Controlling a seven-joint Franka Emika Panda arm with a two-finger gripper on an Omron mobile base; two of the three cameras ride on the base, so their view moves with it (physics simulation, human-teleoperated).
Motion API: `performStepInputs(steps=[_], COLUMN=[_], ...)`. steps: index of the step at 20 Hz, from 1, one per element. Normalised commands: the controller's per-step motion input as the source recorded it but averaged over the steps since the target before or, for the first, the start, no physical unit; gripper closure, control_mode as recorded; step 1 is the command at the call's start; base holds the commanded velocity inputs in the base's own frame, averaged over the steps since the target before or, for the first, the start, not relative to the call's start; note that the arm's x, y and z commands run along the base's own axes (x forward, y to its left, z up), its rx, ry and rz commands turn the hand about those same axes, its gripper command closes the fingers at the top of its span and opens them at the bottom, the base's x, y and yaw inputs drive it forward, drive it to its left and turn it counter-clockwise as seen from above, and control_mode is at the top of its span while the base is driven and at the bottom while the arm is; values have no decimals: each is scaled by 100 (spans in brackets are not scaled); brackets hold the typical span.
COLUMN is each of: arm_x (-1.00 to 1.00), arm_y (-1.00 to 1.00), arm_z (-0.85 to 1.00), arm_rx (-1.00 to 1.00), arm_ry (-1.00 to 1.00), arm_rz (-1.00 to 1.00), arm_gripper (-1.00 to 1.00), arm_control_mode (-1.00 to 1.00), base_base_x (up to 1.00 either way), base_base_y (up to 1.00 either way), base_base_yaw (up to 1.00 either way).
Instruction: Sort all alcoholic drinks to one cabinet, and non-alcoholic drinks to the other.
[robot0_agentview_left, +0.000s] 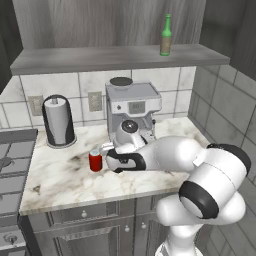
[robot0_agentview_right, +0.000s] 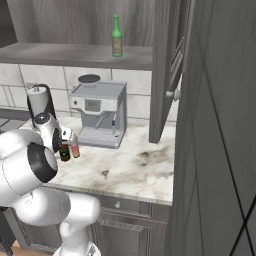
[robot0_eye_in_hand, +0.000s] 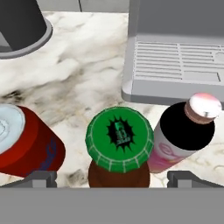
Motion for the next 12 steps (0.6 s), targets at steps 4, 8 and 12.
performStepInputs(steps=[4, 8, 12], arm_x=[5, 3, 4], arm_y=[0, 0, 0], arm_z=[-6, -4, -3], arm_rx=[0, 0, 0], arm_ry=[0, 0, 0], arm_rz=[-2, -3, -3], arm_gripper=[-100, -100, -100], arm_control_mode=[-100, -100, -100], base_base_x=[0, 0, 0], base_base_y=[0, 0, 0], base_base_yaw=[0, 0, 0])
